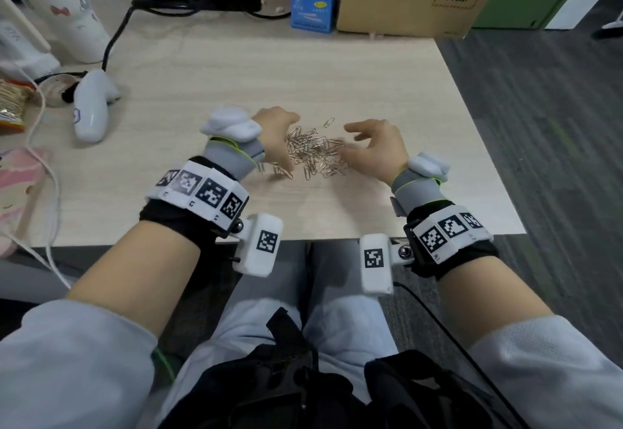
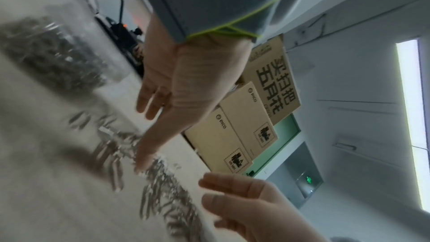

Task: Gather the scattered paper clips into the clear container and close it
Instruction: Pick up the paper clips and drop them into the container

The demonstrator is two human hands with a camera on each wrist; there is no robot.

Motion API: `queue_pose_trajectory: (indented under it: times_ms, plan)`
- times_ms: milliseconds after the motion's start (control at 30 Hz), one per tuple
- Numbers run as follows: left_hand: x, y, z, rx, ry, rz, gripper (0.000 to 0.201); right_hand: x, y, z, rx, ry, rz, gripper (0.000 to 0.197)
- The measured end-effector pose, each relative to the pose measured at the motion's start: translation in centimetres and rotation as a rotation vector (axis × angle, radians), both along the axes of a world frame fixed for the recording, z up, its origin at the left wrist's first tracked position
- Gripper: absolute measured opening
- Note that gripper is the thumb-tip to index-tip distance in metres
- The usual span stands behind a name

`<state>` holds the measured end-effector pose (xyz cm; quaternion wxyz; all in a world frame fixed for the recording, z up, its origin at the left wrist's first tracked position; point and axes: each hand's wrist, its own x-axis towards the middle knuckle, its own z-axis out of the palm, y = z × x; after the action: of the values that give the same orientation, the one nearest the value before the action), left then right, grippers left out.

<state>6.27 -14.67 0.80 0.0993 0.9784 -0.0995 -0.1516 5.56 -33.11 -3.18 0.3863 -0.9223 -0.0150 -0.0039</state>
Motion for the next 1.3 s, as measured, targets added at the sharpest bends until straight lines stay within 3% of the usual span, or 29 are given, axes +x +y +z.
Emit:
queue_pose_trajectory:
  times_ms: [67, 167, 233, 433, 567, 667, 733, 800, 867, 1000, 1100, 1300]
  plan:
    - [0.1, 0.2, 0.9, 0.15, 0.057, -0.017, 0.089, -0.3, -0.3, 0.0, -0.101, 0.022, -0.031, 0.056]
    - [0.5, -0.1, 0.9, 0.243, 0.119, -0.04, 0.052, -0.7, -0.5, -0.2, -0.201, 0.118, -0.053, 0.067]
    - [0.4, -0.3, 0.4, 0.253, 0.136, -0.044, 0.043, -1.0, -0.4, -0.4, -0.219, 0.128, -0.053, 0.065]
    - [0.2, -0.6, -1.4, 0.02, -0.013, 0.019, 0.046, -1.0, 0.6, -0.6, -0.12, 0.117, -0.04, 0.051]
    - [0.6, -1.4, -1.8, -0.14, -0.02, 0.056, 0.051, -0.6, 2.0, -0.6, -0.038, 0.113, -0.046, 0.036]
    - [0.9, -2.0, -2.0, -0.236, -0.052, 0.103, 0.051, -0.1, 2.2, -0.6, 0.155, 0.181, -0.106, 0.028]
    - [1.2, -2.4, -2.2, -0.296, -0.082, 0.145, 0.067, 0.4, 1.7, -0.4, 0.278, 0.203, -0.205, 0.016]
    - [1.3, -2.6, -2.5, -0.25, -0.063, 0.141, 0.088, 0.6, 1.2, -0.1, 0.46, 0.25, -0.267, 0.011]
    - [1.3, -2.6, -3.0, -0.159, -0.033, 0.107, 0.094, 0.4, 1.0, 0.4, 0.688, 0.344, -0.276, 0.011]
    - [1.7, -3.0, -3.6, -0.282, -0.076, 0.093, 0.064, 0.2, 0.9, 0.0, 0.984, 0.465, -0.246, 0.023]
    - [2.1, -3.2, -3.5, -0.335, -0.113, 0.101, 0.044, 0.3, 1.0, -0.3, 1.062, 0.485, -0.26, 0.025]
    - [3.5, -2.8, -3.6, -0.398, -0.112, 0.114, 0.023, 1.0, 0.3, -0.2, 1.174, 0.522, -0.306, 0.018]
